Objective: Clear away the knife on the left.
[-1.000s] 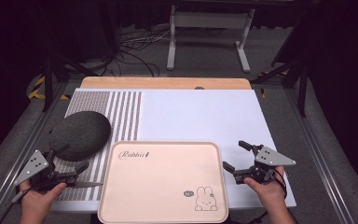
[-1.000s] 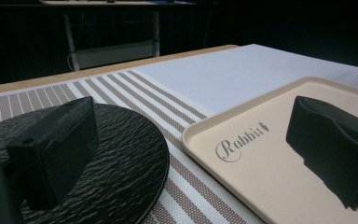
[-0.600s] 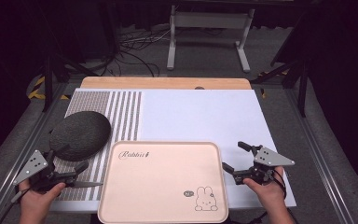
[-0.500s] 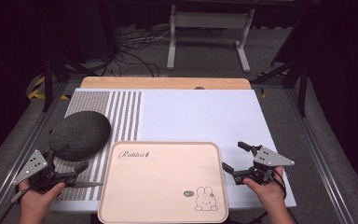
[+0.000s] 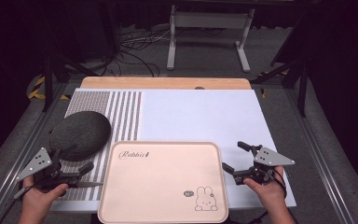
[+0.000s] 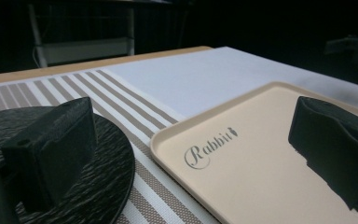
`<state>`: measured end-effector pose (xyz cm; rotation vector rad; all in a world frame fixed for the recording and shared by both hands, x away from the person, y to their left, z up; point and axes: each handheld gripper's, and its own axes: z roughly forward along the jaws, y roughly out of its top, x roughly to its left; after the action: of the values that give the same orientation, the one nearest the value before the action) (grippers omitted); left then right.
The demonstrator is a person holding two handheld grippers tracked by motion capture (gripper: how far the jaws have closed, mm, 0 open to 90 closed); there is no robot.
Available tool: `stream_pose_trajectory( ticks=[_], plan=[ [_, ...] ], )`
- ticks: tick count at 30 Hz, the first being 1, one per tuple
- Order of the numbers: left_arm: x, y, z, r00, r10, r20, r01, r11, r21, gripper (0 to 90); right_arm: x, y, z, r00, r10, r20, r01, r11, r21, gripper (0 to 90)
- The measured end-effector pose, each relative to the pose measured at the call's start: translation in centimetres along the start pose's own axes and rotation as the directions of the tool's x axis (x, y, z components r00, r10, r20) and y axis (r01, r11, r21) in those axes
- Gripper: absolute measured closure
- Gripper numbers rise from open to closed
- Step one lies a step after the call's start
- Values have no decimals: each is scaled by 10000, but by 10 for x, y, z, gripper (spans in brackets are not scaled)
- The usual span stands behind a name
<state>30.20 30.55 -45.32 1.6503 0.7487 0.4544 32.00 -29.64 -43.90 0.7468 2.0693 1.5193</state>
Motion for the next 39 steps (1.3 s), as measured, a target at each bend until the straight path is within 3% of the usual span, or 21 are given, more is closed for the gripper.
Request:
stream_pose_trajectory(
  ticks=[3,6,9,10,11,14,15,21,22,23,25,27,28,29,30,32,33,34,36,38,39],
  plan=[
    [1,5,1,9983,584,-16,-580,9940,931,37,0,0,0,10000,50,-30,-50,10000,-32,34],
    [2,8,0,9975,703,7,-698,9897,1247,44,1,0,0,10000,15,-17,-15,10000,-11,34],
    [3,14,-4,9936,1127,69,-1120,9754,1898,57,1,0,0,10000,38,-52,-38,10000,-3,34],
    [3,14,-4,9936,1127,69,-1120,9754,1898,57,1,0,0,10000,38,-52,-38,10000,-3,34],
    [4,18,-7,9904,1379,112,-1367,9628,2333,58,0,-1,0,10000,44,-70,-44,10000,18,34],
    [7,23,-11,9862,1643,214,-1634,9436,2880,64,1,-1,1,9999,48,-108,-48,10000,86,34],
    [7,23,-11,9862,1643,214,-1634,9436,2880,65,1,-1,1,9999,48,-108,-48,10000,86,34],
    [13,32,-24,9755,2167,392,-2139,8905,4015,69,2,-2,4,9998,-18,-219,21,9999,151,28],
    [13,33,-25,9743,2212,419,-2185,8844,4124,69,2,-2,5,9997,3,-231,0,9999,154,28],
    [13,33,-25,9743,2212,419,-2185,8844,4124,69,2,-2,5,9997,3,-231,0,9999,154,28],
    [15,35,-26,9710,2324,563,-2328,8652,4441,69,2,-2,5,9997,16,-248,-12,9999,158,28],
    [15,38,-27,9632,2554,841,-2630,8294,4929,70,2,-2,5,9997,6,-254,-2,9999,159,28],
    [15,38,-27,9632,2554,841,-2630,8294,4929,71,2,-2,5,9997,6,-254,-2,9999,159,28],
    [15,39,-27,9606,2624,914,-2715,8165,5095,71,3,-2,5,9997,-4,-250,9,9999,169,27],
    [15,40,-27,9537,2785,1133,-2942,7863,5433,73,3,-2,5,9996,-24,-268,28,9999,154,27],
    [15,41,-27,9477,2903,1329,-3128,7609,5685,73,3,-2,5,9996,-40,-264,44,9999,145,27],
    [15,42,-27,9431,2975,1484,-3259,7397,5888,74,2,-2,5,9997,-37,-259,41,9999,161,27],
    [15,42,-27,9431,2975,1484,-3259,7397,5888,78,2,-2,5,9997,-37,-259,41,9999,161,27],
    [16,43,-27,9387,3039,1628,-3376,7146,6127,82,2,-2,5,9996,-40,-272,45,9998,192,26],
    [17,44,-26,9364,3068,1702,-3431,6993,6271,82,2,-2,5,9996,-39,-274,44,9998,200,26],
    [18,44,-26,9347,3076,1783,-3479,6880,6369,83,2,-2,5,9996,-50,-282,56,9997,217,26]
  ],
)
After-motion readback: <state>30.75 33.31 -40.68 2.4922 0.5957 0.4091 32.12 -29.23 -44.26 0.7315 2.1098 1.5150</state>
